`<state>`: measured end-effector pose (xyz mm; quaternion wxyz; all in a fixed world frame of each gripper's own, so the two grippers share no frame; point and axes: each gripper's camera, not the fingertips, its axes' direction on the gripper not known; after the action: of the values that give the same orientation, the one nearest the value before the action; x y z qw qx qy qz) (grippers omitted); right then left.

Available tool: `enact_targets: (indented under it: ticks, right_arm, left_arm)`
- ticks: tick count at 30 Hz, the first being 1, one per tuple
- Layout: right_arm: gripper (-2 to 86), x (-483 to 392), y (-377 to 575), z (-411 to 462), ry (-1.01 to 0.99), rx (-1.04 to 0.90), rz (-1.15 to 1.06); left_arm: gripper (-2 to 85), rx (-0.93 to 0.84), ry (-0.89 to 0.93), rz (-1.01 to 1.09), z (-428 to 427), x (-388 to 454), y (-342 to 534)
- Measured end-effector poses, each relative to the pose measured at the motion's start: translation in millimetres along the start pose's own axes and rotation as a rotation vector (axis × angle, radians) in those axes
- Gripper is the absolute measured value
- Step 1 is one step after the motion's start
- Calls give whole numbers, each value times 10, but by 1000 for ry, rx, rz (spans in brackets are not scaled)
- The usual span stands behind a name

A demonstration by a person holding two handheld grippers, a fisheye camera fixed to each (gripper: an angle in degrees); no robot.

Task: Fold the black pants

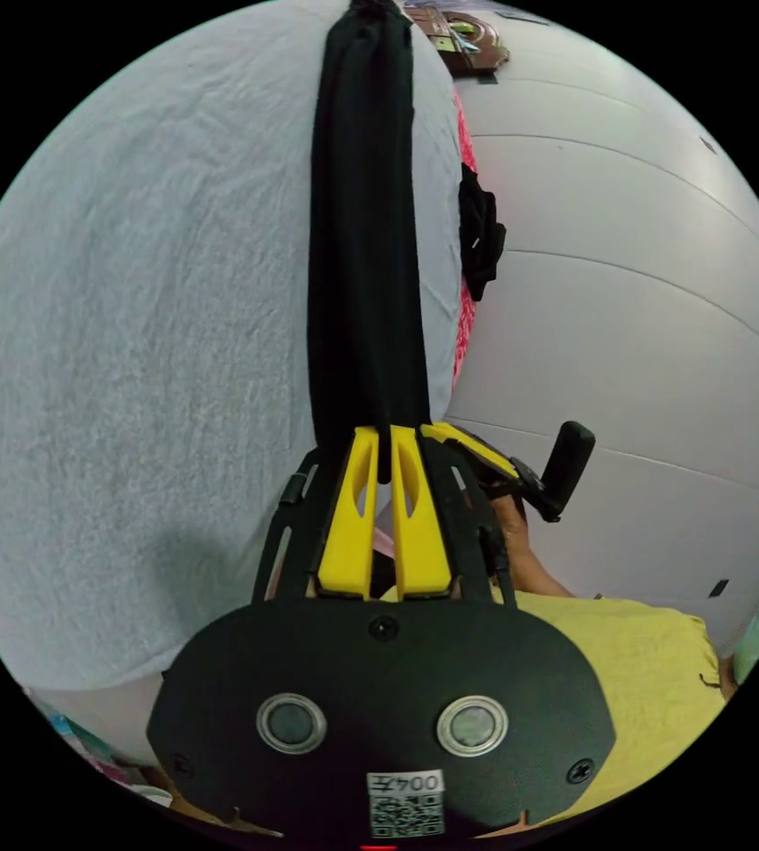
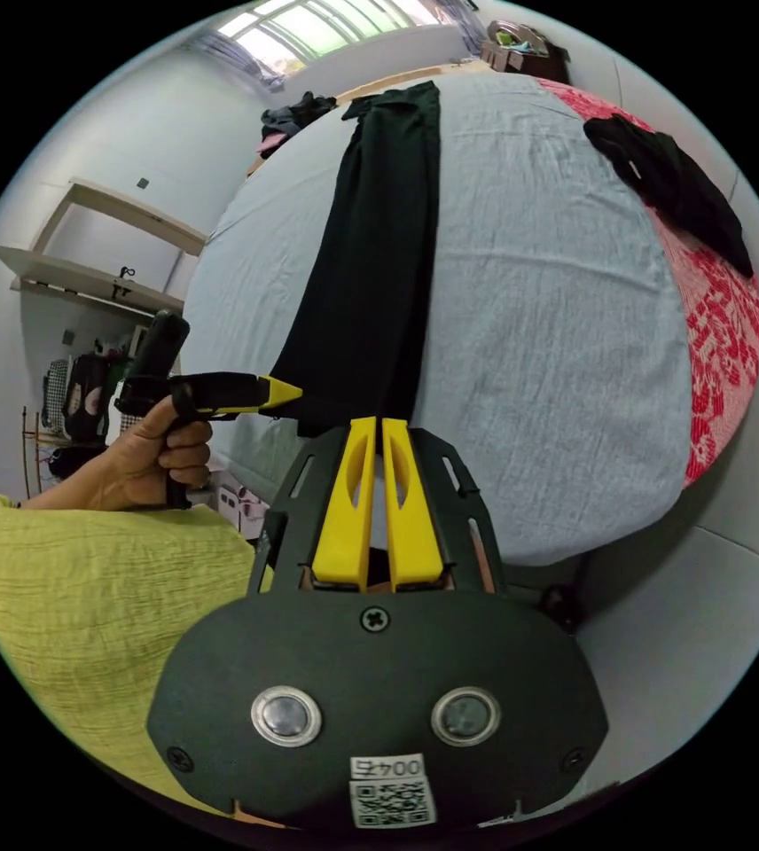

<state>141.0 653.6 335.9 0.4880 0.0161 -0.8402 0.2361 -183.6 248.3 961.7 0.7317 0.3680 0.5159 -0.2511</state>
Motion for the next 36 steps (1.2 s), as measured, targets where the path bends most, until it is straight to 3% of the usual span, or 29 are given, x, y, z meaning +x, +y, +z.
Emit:
enact_targets:
  ticks: [17,20,28,36]
  right_arm:
    - [2,446,272,-93,102,-1,-13]
    - [6,580,232,57,104,-75,-21]
    - [16,841,187,21,72,-114,-21]
    - [68,1159,78,-16,-10,-215,-10]
  left_arm:
    - [27,-16,-95,-43,-273,-328,135]
    - [26,-56,-185,-39,-251,-350,87]
    - [20,-64,-114,-89,-413,-499,143]
    - [11,-26,-211,-51,-954,-382,346]
